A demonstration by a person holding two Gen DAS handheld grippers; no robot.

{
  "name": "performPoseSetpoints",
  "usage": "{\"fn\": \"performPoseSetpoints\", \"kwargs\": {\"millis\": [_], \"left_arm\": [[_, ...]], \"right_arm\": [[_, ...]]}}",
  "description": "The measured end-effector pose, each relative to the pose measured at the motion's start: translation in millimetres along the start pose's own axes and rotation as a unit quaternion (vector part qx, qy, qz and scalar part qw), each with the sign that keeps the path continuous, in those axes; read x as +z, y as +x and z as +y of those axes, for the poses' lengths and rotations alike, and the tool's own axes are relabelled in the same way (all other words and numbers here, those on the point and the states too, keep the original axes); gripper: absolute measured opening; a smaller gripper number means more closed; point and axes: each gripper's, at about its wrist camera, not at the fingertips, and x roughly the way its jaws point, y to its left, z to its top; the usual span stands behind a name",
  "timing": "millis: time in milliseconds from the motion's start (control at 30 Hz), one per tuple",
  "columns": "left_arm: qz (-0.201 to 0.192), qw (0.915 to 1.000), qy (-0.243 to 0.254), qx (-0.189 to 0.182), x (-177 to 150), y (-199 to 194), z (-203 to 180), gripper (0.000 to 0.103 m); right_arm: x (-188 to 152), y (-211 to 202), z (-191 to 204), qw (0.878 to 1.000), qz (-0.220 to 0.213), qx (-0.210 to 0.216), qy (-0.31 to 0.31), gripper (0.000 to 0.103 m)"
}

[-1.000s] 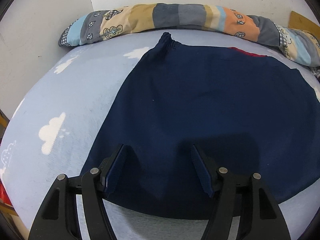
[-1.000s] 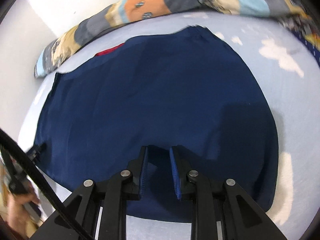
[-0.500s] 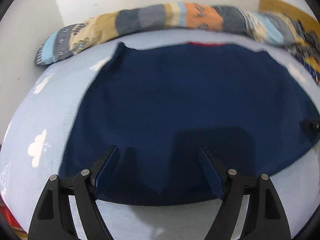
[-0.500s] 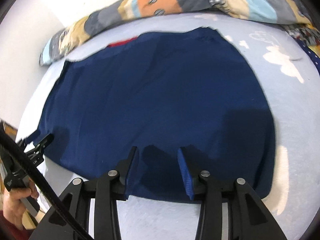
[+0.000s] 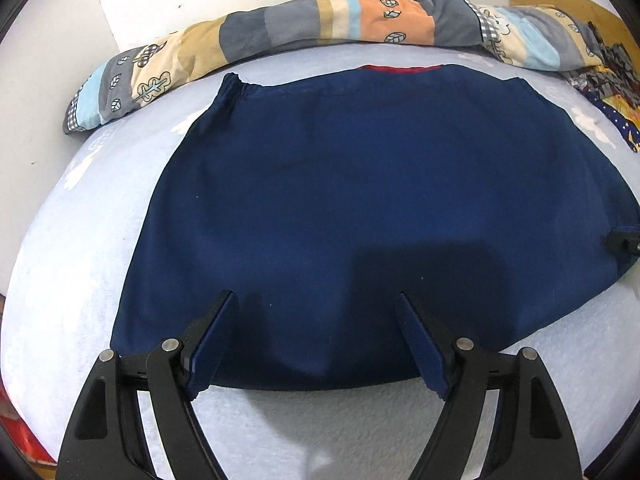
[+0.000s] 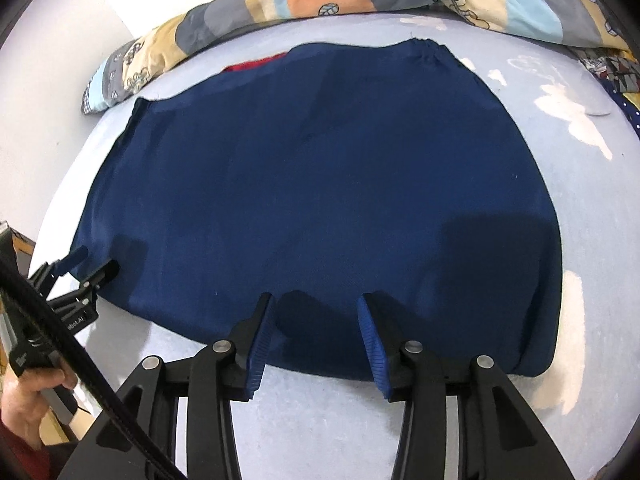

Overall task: Fold large clothes
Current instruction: 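Open both tools and lift them off the folded jacket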

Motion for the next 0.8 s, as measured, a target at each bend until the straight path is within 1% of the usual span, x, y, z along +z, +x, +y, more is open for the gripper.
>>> {"fn": "performPoseSetpoints", "kwargs": {"millis": [67, 133, 200, 300, 367, 433, 500, 600, 700, 800], "left_arm": [[-0.002, 1.0000, -0.001, 0.002, 0.2, -4.2, 1.0, 0.080], [-0.007, 1.0000, 0.001, 0.002, 0.3, -7.6, 0.7, 0.080], [-0.002, 1.0000, 0.007, 0.003, -1.2, -7.6, -1.0, 0.080], [0.010, 0.9998, 0.015, 0.002, -4.2, -3.7, -3.2, 0.080], [0.010, 0.9999, 0.008, -0.002, -3.2, -6.4, -0.3, 0.080], [0.004, 1.0000, -0.003, -0.004, -2.0, -11.2, 5.2, 0.080], [-0.003, 0.9999, -0.015, -0.004, -1.9, -16.1, 13.3, 0.080], [-0.004, 0.9995, -0.030, -0.001, -3.8, -16.5, 23.6, 0.080], [0.001, 0.9991, -0.042, 0.004, -5.6, -12.9, 31.9, 0.080], [0.005, 0.9983, -0.058, 0.004, -6.4, -8.9, 40.2, 0.080]], "right_arm": [[-0.8, -2.1, 1.4, 1.000, -0.001, -0.003, 0.000, 0.047], [-1.7, -9.7, 3.9, 1.000, -0.005, 0.009, 0.004, 0.047], [-4.0, -14.1, 6.5, 1.000, -0.007, 0.016, 0.004, 0.047], [-9.1, -9.0, 7.5, 1.000, 0.008, 0.014, 0.000, 0.049], [-11.5, -5.6, 3.0, 1.000, 0.016, 0.020, 0.011, 0.049], [-11.9, -12.7, -3.0, 0.999, 0.010, 0.039, 0.036, 0.049], [-13.0, -26.1, -10.4, 0.995, -0.004, 0.071, 0.066, 0.049], [-18.9, -43.5, -27.1, 0.985, -0.028, 0.115, 0.123, 0.054], [-32.3, -49.8, -52.4, 0.967, -0.040, 0.151, 0.204, 0.054], [-51.2, -48.0, -76.3, 0.942, -0.048, 0.173, 0.283, 0.054]]}}
